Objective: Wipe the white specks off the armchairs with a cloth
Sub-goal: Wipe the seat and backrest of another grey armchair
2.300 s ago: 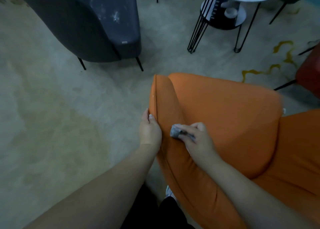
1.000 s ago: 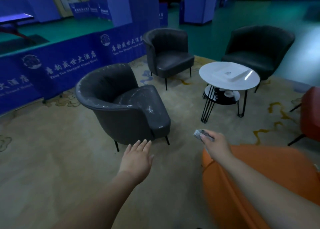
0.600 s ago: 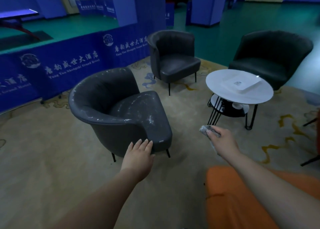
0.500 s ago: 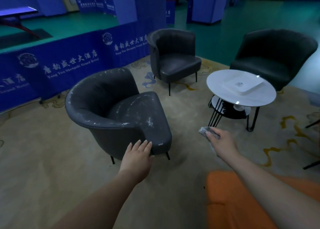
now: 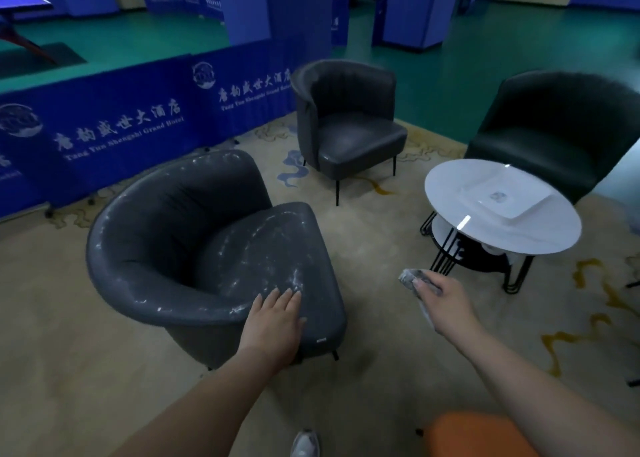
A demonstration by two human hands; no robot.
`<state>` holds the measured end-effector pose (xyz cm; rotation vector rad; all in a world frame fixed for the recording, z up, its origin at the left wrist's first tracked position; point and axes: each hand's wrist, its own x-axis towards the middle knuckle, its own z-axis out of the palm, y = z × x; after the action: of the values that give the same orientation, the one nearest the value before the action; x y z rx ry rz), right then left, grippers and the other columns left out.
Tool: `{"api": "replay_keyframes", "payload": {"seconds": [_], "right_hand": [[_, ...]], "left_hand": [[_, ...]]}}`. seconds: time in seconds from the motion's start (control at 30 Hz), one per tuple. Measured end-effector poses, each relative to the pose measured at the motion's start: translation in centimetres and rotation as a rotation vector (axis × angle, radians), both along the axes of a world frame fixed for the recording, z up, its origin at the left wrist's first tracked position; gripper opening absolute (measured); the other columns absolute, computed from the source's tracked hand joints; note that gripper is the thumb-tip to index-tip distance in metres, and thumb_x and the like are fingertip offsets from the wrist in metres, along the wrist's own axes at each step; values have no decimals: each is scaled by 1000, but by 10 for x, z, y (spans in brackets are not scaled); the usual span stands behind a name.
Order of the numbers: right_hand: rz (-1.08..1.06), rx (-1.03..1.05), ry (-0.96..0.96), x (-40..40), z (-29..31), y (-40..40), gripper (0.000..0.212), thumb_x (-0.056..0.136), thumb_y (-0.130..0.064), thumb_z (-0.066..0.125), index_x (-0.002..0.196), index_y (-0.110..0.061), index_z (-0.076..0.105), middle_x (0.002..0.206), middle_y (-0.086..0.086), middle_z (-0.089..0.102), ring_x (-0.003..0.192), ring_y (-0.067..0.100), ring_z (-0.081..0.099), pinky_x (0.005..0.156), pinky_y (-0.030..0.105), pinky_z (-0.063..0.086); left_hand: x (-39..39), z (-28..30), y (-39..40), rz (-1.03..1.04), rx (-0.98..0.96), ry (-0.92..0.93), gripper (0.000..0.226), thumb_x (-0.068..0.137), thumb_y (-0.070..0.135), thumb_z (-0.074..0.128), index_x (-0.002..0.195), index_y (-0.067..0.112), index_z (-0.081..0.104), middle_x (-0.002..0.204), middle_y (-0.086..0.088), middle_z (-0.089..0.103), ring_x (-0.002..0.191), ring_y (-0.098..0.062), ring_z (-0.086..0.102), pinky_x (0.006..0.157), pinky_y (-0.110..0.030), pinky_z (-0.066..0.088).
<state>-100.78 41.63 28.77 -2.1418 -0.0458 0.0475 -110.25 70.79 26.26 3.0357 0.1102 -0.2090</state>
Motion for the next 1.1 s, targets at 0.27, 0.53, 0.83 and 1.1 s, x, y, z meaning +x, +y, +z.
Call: {"api": "replay_keyframes", "payload": {"seconds": [0.27,0.53,0.83,1.1], "right_hand": [[-68,5,-27,94,9,43,18,90,-20,59,99,-26,72,80,-5,71,67,7,63,63,23,48],[-1,-37,11,191,3,51,19,92,-19,58,105,-22,72,92,1,69,88,11,65,77,21,49],[195,-110,46,386,-10,27,17,92,-32,57,104,-32,69,96,-7,66,89,7,61,71,20,42],[388,-225,137,516,-22,49,29,93,-30,57,118,-19,67,115,12,62,101,20,60,91,31,48]], "left_hand": [[117,5,53,-61,16,44,57,102,44,21,154,23,10,161,3,13,149,-20,8,120,-43,5],[204,-16,53,-66,10,79,58,102,45,21,154,24,10,161,3,16,148,-21,9,120,-44,5],[342,-45,23,194,-1,130,57,102,44,23,154,23,14,160,2,20,148,-20,12,120,-43,7],[400,-50,6,478,-72,157,57,101,45,24,153,24,19,158,2,26,147,-20,18,119,-42,11]]}}
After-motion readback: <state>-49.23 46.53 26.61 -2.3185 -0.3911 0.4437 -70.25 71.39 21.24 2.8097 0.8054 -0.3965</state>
